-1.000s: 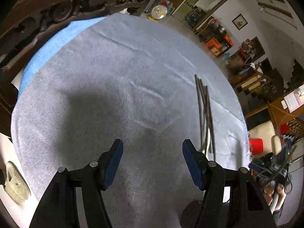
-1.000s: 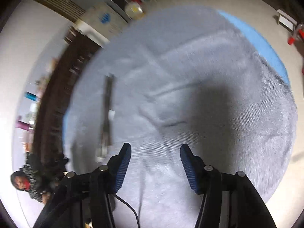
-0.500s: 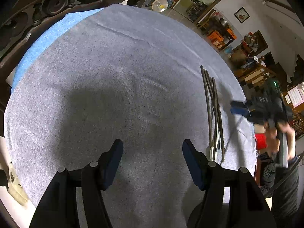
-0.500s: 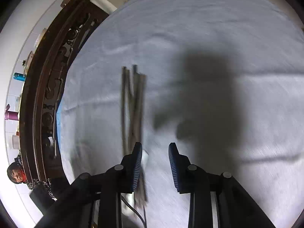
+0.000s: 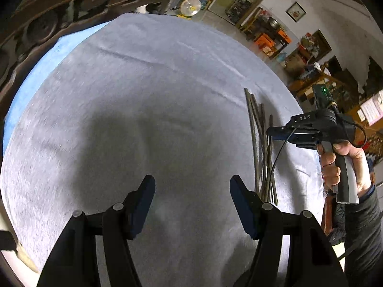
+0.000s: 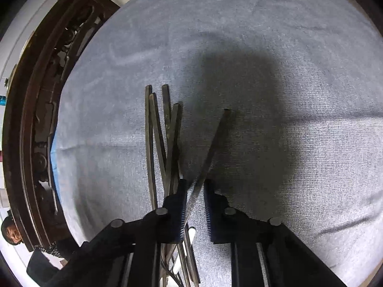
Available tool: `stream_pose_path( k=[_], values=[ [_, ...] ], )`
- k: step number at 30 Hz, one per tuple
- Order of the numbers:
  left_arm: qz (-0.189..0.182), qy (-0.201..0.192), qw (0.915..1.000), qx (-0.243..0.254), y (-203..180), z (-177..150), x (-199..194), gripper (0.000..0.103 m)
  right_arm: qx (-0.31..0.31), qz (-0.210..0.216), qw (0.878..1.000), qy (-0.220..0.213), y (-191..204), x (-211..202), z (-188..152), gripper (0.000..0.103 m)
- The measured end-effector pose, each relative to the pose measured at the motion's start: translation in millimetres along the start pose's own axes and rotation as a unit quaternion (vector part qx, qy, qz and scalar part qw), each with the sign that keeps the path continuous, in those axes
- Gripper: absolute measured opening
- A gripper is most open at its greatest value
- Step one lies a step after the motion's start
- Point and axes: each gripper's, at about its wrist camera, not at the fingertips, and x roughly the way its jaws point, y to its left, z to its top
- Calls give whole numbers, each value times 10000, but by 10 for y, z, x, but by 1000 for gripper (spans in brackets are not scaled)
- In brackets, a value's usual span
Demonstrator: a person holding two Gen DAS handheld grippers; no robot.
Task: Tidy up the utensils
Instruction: 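Grasp a dark chopstick with the right gripper while the left gripper grasps another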
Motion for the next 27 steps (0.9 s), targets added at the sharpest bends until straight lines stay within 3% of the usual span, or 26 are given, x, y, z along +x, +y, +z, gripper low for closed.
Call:
stream_pose_path(
  k=[7,14,19,22,25,27],
  values=[
    [293,501,9968,545,-403,390,237,66,-505,-249,9983,-139,-120,-298,-146,10],
    [423,1326,9826,1232,-1163,789,684,66,-1048,-657,9923,-86,-583,-734,-316,6],
    [349,1917,9750,1064,-1495,961,1076,65,-825,-493,9954,-11,-968,-733,-462,6],
    [599,2059,9719,967,-1559,1017,1272,58,-686,-387,9969,-35,-1159,-739,-523,6],
    [862,2025,9719,840,-1443,1062,1308,58,-631,-294,9976,-49,-1249,-730,-570,6],
    [1096,2149,9673,778,-1368,1071,1395,55,-667,-252,9975,-17,-1303,-718,-606,6]
  ],
)
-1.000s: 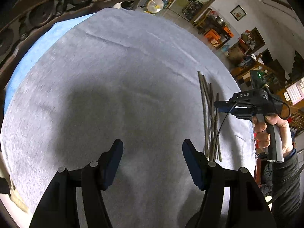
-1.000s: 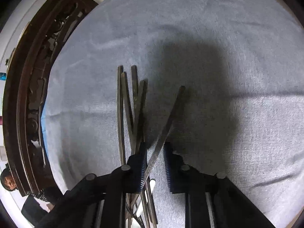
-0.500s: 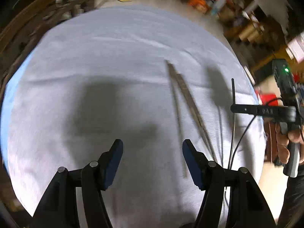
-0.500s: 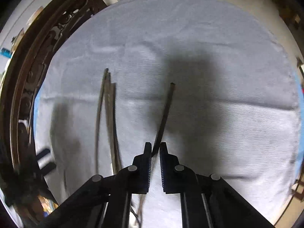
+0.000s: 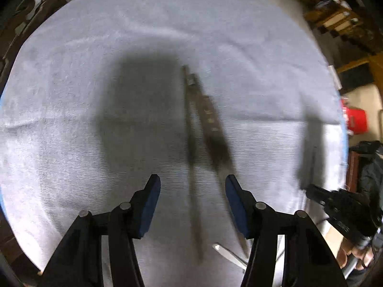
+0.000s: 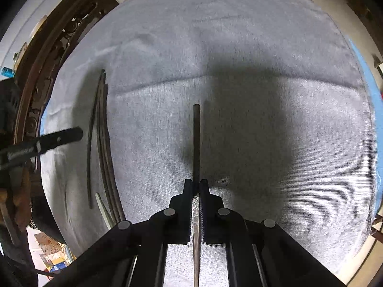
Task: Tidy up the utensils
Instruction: 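Grasp a dark chopstick with the right gripper while the left gripper grasps another, then lift both held chopsticks and carry them toward the mesh cup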
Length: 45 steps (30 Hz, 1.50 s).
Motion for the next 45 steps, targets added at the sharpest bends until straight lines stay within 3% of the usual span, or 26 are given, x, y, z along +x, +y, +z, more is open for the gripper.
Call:
stream_pose_path(
  k=[2,7,9,10,18,21,27,29,33,36,41,45],
  values=[
    [158,183,9997,-27,8,29,107,38,-22,37,10000,26,7,44,1,6],
    [493,316,9982,94,-101,181,143,29,-43,75,9999,79,-47,63,-48,6],
    [632,378,9971,185,-136,239,150,10,-114,-2,9998,145,-30,69,-59,6],
    [728,413,9961,280,-152,259,158,6,-172,-70,9996,201,-10,72,-55,6],
    [1043,911,9872,790,261,33,88,6,-817,-787,9902,817,310,220,10,7],
    [990,983,9881,644,344,42,78,10,-890,-979,9859,1025,376,265,44,9],
    [1228,784,9851,915,206,58,82,5,-1012,-1616,9742,1210,675,443,131,7],
    [1099,789,9880,739,242,-27,65,5,-913,-1676,9742,1202,709,459,121,6],
    [578,637,9956,368,600,-310,-68,5,-587,-1231,9860,958,698,388,-20,6],
    [150,310,9994,75,865,-535,-261,5,-399,-955,9923,688,612,264,-189,6],
    [-497,-316,9977,-347,1186,-948,-576,5,-6,-406,9992,8,503,-42,-576,6],
    [-805,-594,9932,-590,1297,-1215,-709,5,147,-110,9989,-427,449,-260,-874,6]
  ],
)
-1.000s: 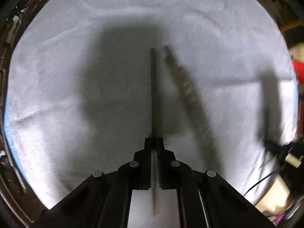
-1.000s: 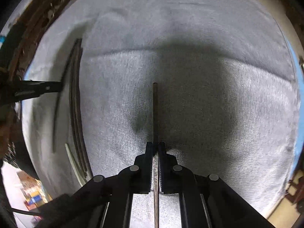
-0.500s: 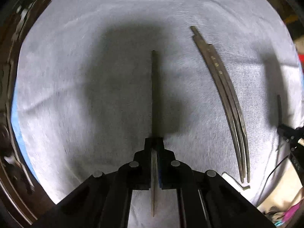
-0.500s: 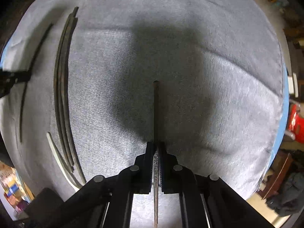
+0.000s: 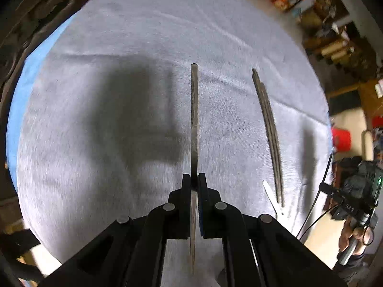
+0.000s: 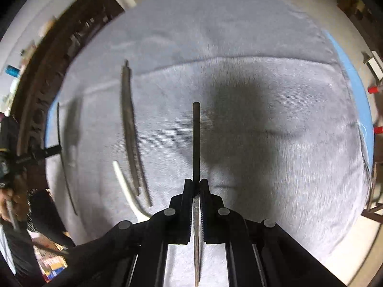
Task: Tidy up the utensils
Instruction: 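Lift both held chopsticks and carry them toward the mesh cup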
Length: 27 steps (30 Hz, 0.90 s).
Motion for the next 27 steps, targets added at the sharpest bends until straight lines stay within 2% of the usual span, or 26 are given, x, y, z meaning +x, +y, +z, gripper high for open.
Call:
stream_pose_path(
  k=[2,7,11,15,20,27],
  values=[
    [-78,-77,9999,-27,139,-38,-34,5,-12,103,9999,-133,24,-91,-71,6],
    [-248,-275,9992,-147,211,-156,-324,5,-46,210,9992,-342,-3,-332,-65,6],
    [-607,-743,9949,-313,242,-278,-588,5,110,349,9972,-655,-12,-538,-96,6],
    [-929,-1121,9881,-494,266,-448,-750,5,361,670,9917,-1039,-75,-691,-284,6],
    [-1220,-1689,9766,-536,240,-729,-1028,5,596,1088,9760,-1790,-103,-1061,-531,6],
    [-1515,-2390,9587,-298,-25,-1060,-1408,5,492,1545,9506,-2646,105,-1627,-878,6]
  ],
)
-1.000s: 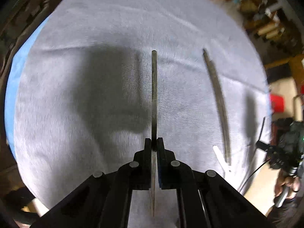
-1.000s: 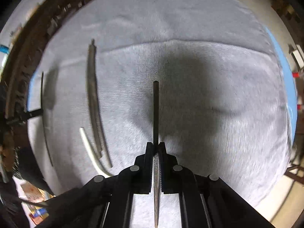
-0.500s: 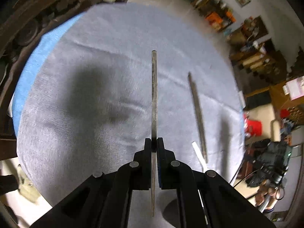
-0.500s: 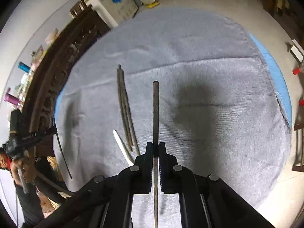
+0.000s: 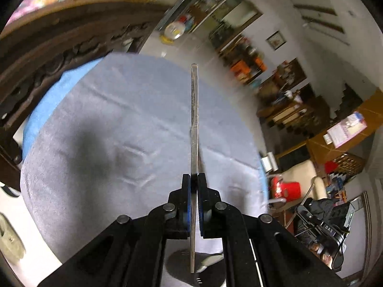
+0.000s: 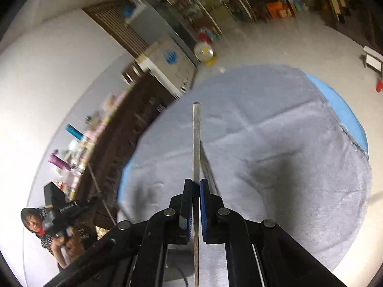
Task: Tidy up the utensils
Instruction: 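Lift both held chopsticks and carry them toward the mesh cup, then lower the chopsticks into the mesh cup and open both grippers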
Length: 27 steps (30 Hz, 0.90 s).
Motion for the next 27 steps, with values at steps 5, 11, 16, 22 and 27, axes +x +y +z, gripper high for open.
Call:
stream_pose_path(
  k=[5,11,16,22,27],
  values=[
    [-101,-615,9972,425,-307,-125,-205,5,-272,304,9974,-596,372,-215,-101,6],
    [-106,-777,9951,600,-373,-318,-154,5,-497,475,9935,-905,697,-120,-309,6],
    [-25,-934,9927,764,-363,-450,-95,5,-834,356,9912,-966,864,94,-506,7],
    [111,-951,9899,1042,-414,-626,29,5,-1196,194,9891,-831,958,318,-706,7],
    [177,-969,9875,1228,-442,-733,103,5,-1383,91,9873,-774,966,369,-822,7]
  ],
)
